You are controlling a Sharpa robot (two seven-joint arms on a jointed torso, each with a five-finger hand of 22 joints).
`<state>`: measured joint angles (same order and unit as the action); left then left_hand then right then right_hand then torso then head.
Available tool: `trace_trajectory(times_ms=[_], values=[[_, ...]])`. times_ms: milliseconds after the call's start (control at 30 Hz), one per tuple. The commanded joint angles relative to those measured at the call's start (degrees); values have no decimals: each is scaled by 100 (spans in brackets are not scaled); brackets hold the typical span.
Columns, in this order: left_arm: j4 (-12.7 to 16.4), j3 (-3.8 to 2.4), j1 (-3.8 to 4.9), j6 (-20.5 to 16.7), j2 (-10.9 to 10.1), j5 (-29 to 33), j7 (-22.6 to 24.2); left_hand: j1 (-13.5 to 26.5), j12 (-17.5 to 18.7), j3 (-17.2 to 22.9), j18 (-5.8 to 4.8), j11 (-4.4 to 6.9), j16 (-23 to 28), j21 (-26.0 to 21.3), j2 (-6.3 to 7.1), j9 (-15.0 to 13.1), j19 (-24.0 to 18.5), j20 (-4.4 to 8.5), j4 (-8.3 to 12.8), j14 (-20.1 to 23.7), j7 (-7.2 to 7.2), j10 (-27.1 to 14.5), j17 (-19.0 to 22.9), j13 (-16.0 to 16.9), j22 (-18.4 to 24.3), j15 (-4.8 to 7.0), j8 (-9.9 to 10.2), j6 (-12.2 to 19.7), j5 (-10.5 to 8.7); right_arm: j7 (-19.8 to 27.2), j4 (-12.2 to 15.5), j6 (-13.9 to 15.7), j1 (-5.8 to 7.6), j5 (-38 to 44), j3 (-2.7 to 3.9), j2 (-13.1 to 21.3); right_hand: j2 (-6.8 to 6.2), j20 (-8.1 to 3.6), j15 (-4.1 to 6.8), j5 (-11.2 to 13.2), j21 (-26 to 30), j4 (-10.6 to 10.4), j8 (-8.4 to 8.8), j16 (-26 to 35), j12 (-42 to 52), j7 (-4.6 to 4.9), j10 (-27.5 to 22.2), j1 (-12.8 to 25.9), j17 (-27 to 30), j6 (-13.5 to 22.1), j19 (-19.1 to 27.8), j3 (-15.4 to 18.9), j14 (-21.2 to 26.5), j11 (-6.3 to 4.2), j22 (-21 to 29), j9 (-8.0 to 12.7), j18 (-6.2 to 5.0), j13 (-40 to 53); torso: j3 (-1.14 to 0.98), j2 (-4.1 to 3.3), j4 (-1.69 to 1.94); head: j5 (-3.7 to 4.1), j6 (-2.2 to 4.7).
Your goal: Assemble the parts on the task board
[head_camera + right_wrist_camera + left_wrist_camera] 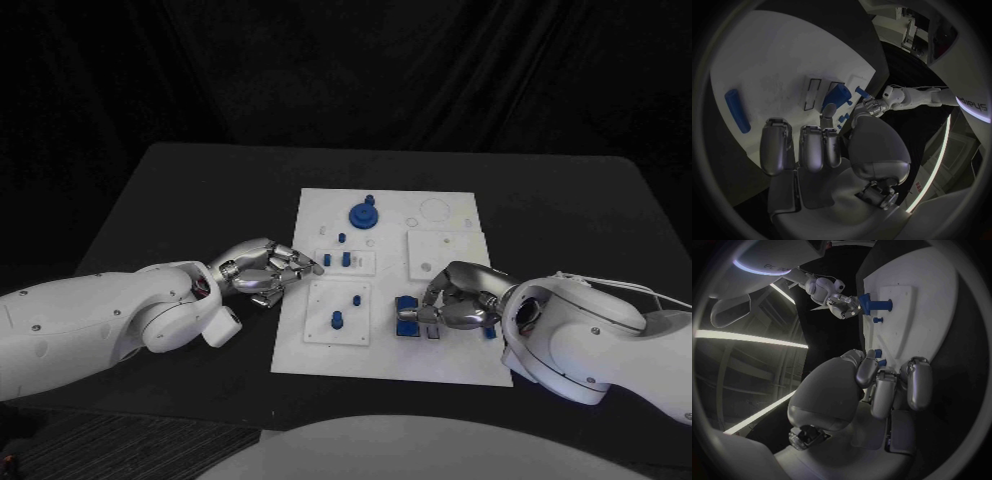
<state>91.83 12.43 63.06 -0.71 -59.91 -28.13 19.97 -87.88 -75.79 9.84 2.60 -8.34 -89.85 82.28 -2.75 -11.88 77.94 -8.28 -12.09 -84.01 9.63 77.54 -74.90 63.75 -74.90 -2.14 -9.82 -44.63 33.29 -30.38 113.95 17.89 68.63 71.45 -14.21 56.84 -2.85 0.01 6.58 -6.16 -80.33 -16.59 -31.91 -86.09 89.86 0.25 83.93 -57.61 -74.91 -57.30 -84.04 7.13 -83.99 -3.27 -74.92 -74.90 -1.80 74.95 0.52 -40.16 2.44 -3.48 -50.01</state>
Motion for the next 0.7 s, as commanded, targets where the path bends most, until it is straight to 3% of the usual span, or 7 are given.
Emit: trace_trajectory(times_ms=[33,67,133,200,500,600,700], values=[[6,-3,-4,70,12,39,29,16,-1416,38,48,370,-15,-30,22,-6,-11,8,2,-599,-4,1237,-1510,2619,-917,28,-6,-24,7,115,27,-141,-9,372,-1,7,-14,-38,31,52,-28,-6,-491,-15,14,-19,607,-47,-447,-91,-225,41,-417,-45,-1198,-333,-55,1505,3,2,-1,-3,1],[5,-3,-4,72,13,39,30,16,-1416,38,48,370,-15,-30,22,-6,-11,8,2,-599,-4,1237,-1510,2619,-917,28,-6,-24,7,113,24,-165,-13,383,-1,5,-14,-38,31,52,-28,-6,-491,-15,14,-19,607,-47,-447,-91,-225,41,-417,-45,-1198,-333,-55,1505,3,1,-3,-7,1],[3,-3,-4,76,16,39,30,16,-1416,38,48,370,-15,-30,22,-6,-11,8,2,-599,-4,1237,-1510,2619,-917,28,-6,-24,7,106,21,-202,-24,397,-1,1,-27,-44,38,63,-34,-5,-789,-15,14,-29,607,-59,-447,-159,-227,41,-417,-54,-1200,-370,-54,1505,3,-4,-2,-10,1],[1,-3,-4,79,20,39,29,16,-1416,38,48,370,-15,-30,22,-6,-11,8,2,-599,-4,1237,-1510,2619,-917,28,-6,-24,7,93,16,-235,-36,405,-1,-2,-31,-49,44,67,-37,-2,-974,-14,14,-37,607,-82,-445,-199,-227,34,-416,-61,-1201,-392,-53,1505,3,-6,0,-7,1],[-4,-3,-4,93,28,39,13,21,-1414,47,47,363,-15,-30,26,-8,-11,5,5,-599,0,1234,-1510,2617,-918,24,-9,-33,6,43,-28,-400,-63,419,-2,-22,-18,-70,63,-24,-28,61,-1354,-2,14,-60,607,-457,-419,-92,-222,-41,-410,-83,-1198,-398,-55,1505,3,-7,0,-19,1],[-7,-3,-4,106,33,39,8,21,-1414,47,47,363,-15,-30,26,-8,-11,5,5,-599,0,1234,-1510,2617,-918,24,-9,-33,6,42,-44,-427,-67,420,-2,-28,14,-75,69,-159,-34,143,-1476,2,14,-66,607,-702,-411,-55,-224,-80,-409,-89,-1200,-400,-53,1505,4,-7,-2,-18,1],[-11,-3,-4,116,38,39,4,49,-1408,56,48,346,-15,-36,66,-11,-17,-5,12,-599,13,1225,-1510,2611,-917,9,-10,-44,-4,48,-57,-429,-73,420,-2,-23,58,-82,75,-511,-47,280,-1608,2,14,-73,607,-976,-414,-34,-229,-113,-410,-95,-1205,-404,-50,1505,3,-6,1,-17,1]])
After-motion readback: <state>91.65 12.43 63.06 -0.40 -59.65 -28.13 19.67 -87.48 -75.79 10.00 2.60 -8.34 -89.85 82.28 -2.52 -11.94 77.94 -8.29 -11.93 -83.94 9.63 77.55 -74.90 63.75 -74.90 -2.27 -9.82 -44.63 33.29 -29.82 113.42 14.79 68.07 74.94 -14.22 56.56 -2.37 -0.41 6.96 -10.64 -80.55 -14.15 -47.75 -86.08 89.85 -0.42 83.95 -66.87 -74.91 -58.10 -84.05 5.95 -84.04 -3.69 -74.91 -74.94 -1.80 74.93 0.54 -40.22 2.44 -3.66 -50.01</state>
